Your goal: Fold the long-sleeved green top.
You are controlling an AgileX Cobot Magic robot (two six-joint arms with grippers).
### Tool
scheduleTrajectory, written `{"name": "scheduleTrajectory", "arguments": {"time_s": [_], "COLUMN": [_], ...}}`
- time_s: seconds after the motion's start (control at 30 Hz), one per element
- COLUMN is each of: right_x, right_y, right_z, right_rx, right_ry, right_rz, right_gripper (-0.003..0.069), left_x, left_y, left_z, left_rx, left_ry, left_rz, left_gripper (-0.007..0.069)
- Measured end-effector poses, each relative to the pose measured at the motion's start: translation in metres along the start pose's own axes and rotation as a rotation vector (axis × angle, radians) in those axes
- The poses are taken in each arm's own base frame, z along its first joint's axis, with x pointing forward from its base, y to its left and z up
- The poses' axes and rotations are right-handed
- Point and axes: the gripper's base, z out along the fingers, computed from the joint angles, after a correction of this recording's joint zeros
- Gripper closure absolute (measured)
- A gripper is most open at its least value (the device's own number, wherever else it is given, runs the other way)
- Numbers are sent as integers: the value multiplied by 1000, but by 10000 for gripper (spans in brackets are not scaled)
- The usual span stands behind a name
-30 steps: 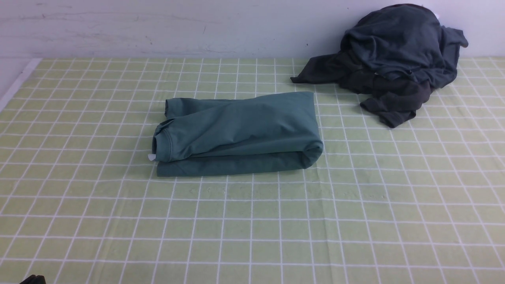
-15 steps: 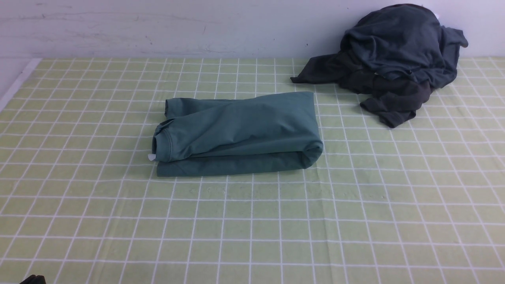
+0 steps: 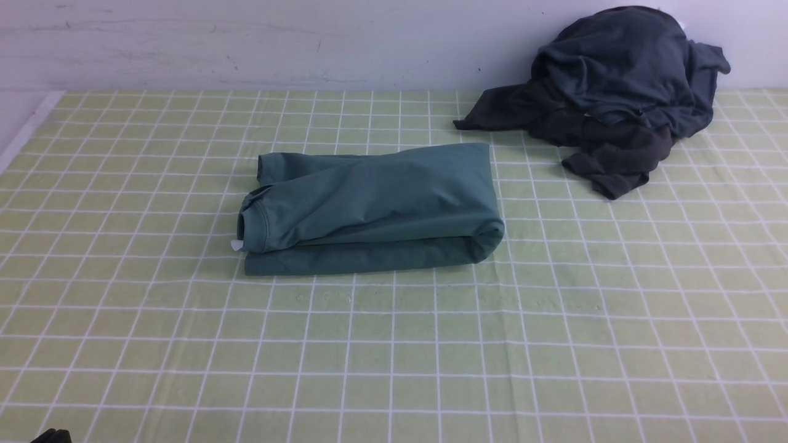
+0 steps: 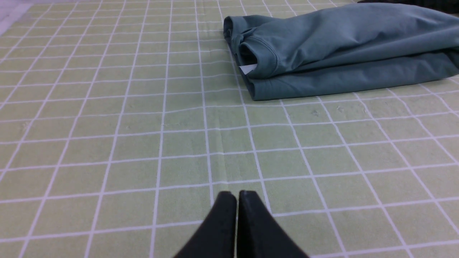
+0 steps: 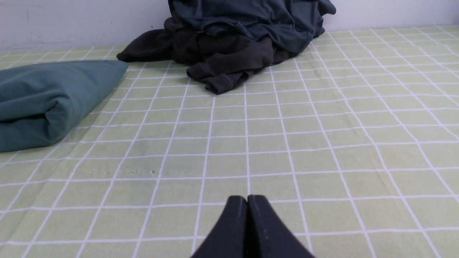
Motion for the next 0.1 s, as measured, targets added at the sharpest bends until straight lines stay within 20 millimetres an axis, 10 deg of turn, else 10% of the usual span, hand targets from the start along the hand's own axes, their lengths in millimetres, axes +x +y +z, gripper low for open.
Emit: {"name": "scheduleTrajectory", "arguments": {"time_s": [0.1], "right_x": [0], "right_y": [0], "right_z": [0], "right_rx": [0], "right_ry": [0], "right_rz": [0], "right_gripper": [673], "left_x": [0], "left_y": [0], "left_z": [0], "left_rx": [0], "left_ry": [0], "left_rz": [0], "left_gripper": [627]}}
